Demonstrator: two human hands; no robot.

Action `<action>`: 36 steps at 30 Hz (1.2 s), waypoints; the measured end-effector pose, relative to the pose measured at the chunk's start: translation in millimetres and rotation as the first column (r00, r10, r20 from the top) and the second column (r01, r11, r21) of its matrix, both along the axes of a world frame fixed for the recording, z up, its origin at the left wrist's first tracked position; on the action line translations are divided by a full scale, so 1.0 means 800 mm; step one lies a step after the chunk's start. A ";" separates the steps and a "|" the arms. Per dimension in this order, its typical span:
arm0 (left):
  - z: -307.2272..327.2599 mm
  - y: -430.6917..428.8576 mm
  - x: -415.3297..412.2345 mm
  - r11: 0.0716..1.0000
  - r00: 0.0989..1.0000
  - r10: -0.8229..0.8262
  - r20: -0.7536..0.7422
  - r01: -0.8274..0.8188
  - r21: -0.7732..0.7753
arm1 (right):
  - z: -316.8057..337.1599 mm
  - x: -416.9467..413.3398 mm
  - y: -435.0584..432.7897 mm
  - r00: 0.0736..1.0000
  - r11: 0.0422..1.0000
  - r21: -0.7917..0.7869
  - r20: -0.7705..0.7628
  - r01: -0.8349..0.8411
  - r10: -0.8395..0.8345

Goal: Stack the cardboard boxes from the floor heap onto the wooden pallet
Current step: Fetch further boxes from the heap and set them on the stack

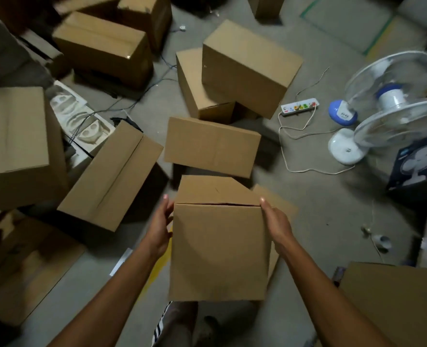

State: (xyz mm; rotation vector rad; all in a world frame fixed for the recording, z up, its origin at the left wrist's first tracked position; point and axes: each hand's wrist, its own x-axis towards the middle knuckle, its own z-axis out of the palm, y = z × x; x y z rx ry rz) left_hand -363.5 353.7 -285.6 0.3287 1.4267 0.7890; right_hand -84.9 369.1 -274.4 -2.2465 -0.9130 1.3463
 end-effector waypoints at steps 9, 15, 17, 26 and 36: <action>0.203 -0.078 0.006 0.939 0.960 -0.259 -0.109 0.277 0.203 | 0.177 -0.008 -0.184 0.924 0.904 0.253 -0.257 0.346 -0.282; 0.313 -0.158 0.037 0.901 0.937 -0.318 -0.144 0.346 0.263 | 0.257 -0.013 -0.281 0.843 0.797 0.291 -0.285 0.530 -0.456; 0.327 -0.184 0.039 0.886 0.924 -0.345 -0.165 0.379 0.269 | 0.281 -0.022 -0.320 0.822 0.765 0.307 -0.277 0.567 -0.498; 0.354 -0.308 0.018 0.820 0.841 -0.508 -0.186 0.538 0.195 | 0.326 -0.086 -0.503 0.702 0.597 0.382 -0.262 0.705 -0.662; 0.353 -0.495 -0.040 0.683 0.728 -0.668 -0.154 0.681 0.264 | 0.327 -0.191 -0.750 0.475 0.420 0.223 -0.394 0.880 -0.787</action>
